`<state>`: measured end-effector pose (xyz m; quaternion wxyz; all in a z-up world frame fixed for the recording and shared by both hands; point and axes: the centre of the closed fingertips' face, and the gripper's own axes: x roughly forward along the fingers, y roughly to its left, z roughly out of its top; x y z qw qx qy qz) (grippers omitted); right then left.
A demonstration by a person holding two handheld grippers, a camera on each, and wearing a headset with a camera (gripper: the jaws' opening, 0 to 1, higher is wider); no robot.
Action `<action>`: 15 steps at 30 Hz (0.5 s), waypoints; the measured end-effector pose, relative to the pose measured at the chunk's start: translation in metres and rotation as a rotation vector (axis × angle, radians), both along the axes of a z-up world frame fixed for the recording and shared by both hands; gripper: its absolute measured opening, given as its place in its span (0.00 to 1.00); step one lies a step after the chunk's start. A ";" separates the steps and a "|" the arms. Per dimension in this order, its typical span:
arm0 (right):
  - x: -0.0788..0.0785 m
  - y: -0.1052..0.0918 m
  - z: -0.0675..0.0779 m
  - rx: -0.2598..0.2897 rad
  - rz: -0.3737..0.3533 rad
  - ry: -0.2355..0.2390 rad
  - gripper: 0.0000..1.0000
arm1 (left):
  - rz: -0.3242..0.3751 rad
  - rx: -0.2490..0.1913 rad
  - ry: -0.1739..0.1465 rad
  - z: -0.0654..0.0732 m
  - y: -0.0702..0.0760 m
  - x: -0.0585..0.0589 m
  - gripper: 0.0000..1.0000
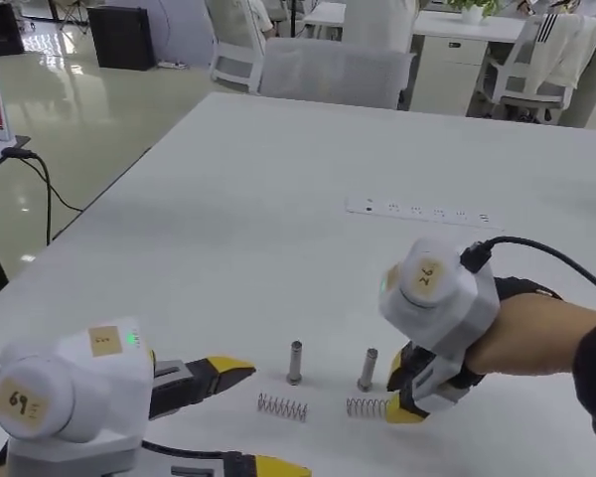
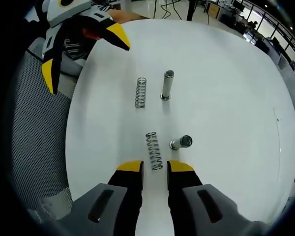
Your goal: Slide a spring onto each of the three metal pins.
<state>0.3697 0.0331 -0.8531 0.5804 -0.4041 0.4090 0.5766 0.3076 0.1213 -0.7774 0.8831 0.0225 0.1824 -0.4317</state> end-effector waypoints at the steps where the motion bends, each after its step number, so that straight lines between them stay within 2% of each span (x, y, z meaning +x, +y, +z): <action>1: 0.000 0.000 -0.001 0.000 0.001 -0.001 0.16 | 0.000 0.000 0.001 0.000 0.000 0.000 0.61; 15: -0.001 -0.001 -0.012 -0.033 0.023 -0.007 0.11 | -0.007 0.006 0.009 -0.002 -0.001 -0.002 0.59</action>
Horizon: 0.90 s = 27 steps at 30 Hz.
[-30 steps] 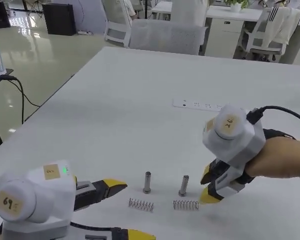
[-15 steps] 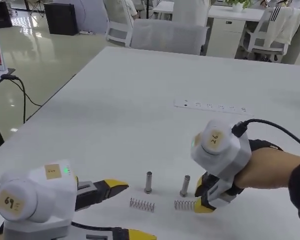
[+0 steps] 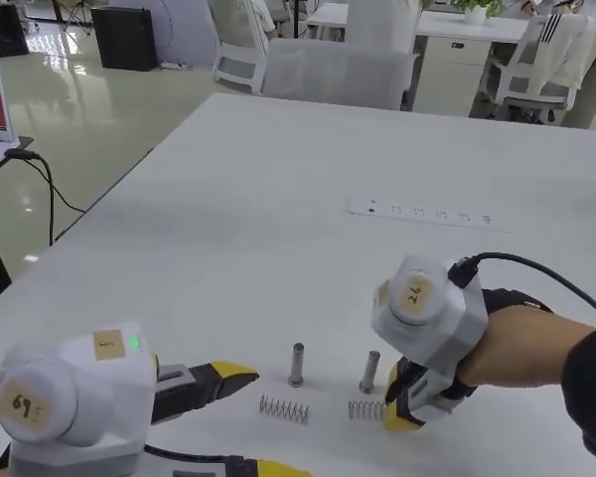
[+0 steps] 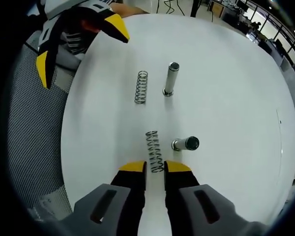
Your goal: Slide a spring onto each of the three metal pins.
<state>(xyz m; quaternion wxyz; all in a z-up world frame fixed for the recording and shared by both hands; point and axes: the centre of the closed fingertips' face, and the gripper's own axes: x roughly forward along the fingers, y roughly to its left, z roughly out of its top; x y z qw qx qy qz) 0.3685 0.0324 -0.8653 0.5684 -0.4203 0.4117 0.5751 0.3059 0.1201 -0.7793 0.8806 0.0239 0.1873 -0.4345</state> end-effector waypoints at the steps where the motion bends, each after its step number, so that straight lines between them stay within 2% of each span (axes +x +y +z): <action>1: 0.000 0.000 0.000 -0.001 0.000 0.000 0.11 | 0.000 0.000 0.000 0.000 0.000 0.000 0.59; 17: -0.002 0.000 0.000 -0.004 0.006 -0.015 0.08 | -0.005 0.001 -0.003 0.001 -0.001 -0.002 0.57; 27: -0.010 0.003 0.018 0.027 -0.008 -0.016 0.08 | -0.024 -0.002 -0.004 0.001 -0.006 -0.004 0.55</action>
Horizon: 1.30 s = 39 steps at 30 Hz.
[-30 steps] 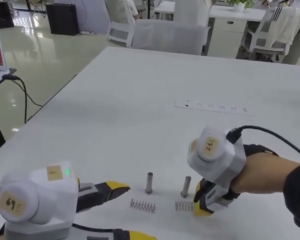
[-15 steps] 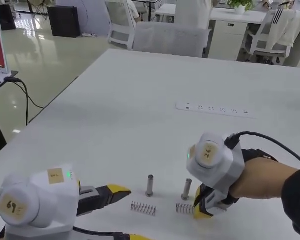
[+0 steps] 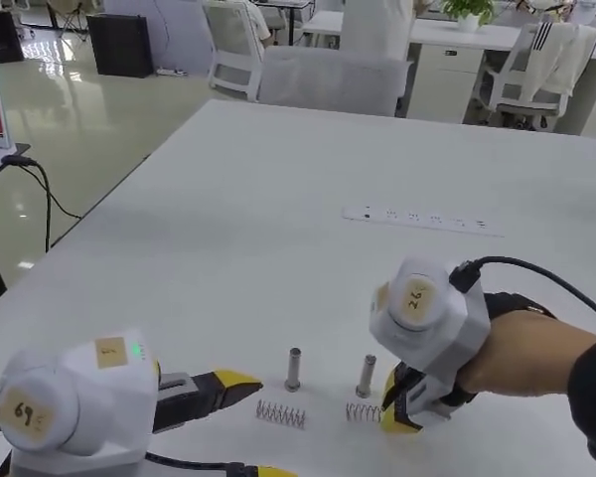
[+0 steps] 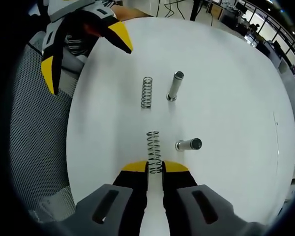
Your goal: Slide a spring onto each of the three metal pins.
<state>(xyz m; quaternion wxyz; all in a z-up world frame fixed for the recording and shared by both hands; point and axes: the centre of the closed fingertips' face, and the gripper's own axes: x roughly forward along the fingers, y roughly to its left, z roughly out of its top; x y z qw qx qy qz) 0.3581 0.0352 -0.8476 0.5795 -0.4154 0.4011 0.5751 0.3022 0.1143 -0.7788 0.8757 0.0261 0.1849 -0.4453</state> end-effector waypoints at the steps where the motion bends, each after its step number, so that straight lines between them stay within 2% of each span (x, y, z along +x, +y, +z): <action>1: -0.002 0.001 0.002 0.005 -0.002 0.005 0.08 | -0.004 -0.001 0.000 0.000 -0.001 0.000 0.54; 4: -0.009 0.002 0.007 0.021 -0.010 0.027 0.08 | -0.016 -0.003 0.001 0.000 -0.003 -0.001 0.52; 8: -0.017 -0.001 0.012 0.019 -0.006 0.031 0.08 | -0.033 -0.004 0.003 0.000 -0.008 -0.002 0.52; 13: -0.027 0.001 0.022 0.043 -0.002 0.049 0.08 | -0.061 0.000 0.006 -0.001 -0.014 -0.003 0.51; 23: -0.043 0.003 0.038 0.058 0.034 0.050 0.08 | -0.123 0.011 -0.002 0.002 -0.028 -0.004 0.47; 39: -0.056 0.012 0.052 0.051 0.112 0.050 0.08 | -0.196 0.042 -0.022 0.002 -0.039 -0.007 0.32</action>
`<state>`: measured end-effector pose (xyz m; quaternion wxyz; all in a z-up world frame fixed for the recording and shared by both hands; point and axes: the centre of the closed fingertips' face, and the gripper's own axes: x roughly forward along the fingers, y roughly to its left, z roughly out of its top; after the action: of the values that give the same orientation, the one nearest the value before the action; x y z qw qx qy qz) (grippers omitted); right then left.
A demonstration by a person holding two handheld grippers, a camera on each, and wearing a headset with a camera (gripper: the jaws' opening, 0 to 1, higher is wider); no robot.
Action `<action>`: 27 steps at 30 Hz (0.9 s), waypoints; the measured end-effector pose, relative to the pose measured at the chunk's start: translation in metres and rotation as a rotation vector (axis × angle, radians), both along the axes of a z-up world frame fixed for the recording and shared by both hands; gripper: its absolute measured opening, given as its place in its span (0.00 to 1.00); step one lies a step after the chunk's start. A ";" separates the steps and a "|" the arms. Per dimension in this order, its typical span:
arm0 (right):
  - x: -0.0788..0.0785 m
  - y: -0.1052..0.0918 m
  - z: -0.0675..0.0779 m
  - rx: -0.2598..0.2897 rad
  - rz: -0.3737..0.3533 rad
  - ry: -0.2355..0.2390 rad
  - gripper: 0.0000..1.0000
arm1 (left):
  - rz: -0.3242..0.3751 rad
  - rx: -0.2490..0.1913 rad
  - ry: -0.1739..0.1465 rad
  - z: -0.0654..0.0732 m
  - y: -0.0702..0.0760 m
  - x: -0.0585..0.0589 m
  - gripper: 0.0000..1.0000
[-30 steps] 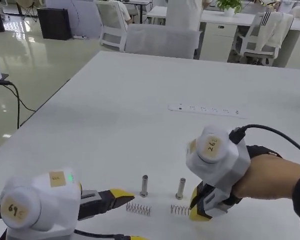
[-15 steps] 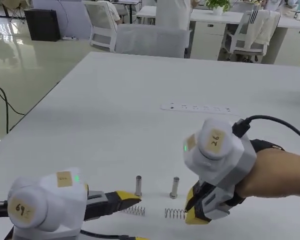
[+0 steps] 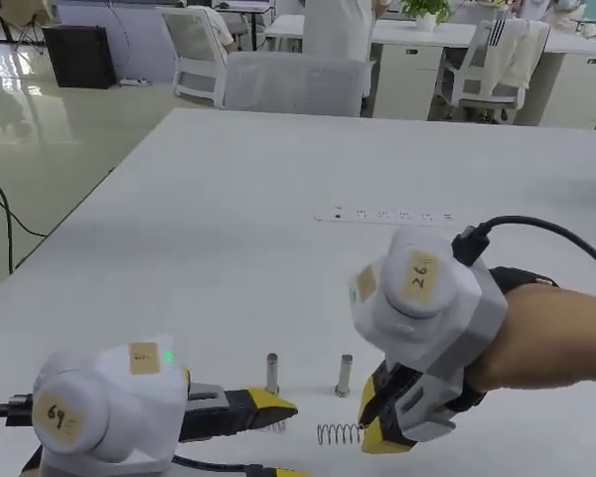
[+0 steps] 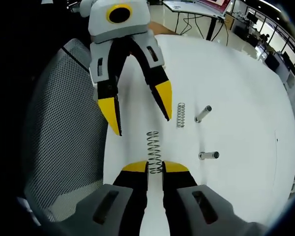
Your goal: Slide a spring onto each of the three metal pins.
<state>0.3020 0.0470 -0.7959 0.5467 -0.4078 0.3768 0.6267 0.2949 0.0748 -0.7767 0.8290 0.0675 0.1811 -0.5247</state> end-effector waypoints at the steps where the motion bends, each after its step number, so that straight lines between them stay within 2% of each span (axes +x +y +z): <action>1: 0.000 0.001 0.000 -0.001 0.004 0.000 0.08 | -0.002 0.003 -0.001 -0.001 0.000 0.000 0.32; 9: -0.003 0.006 0.002 -0.006 0.036 0.000 0.08 | -0.030 0.012 -0.011 -0.003 -0.005 -0.001 0.24; 14: -0.007 0.007 0.002 -0.010 0.058 0.004 0.08 | -0.047 0.012 -0.030 -0.001 -0.009 -0.001 0.16; 27: -0.012 0.009 0.003 -0.013 0.087 0.003 0.08 | -0.074 0.029 -0.043 -0.004 -0.012 -0.001 0.04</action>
<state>0.2901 0.0559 -0.7931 0.5158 -0.4262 0.3636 0.6481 0.2934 0.0630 -0.7811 0.8117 0.0976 0.1683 -0.5507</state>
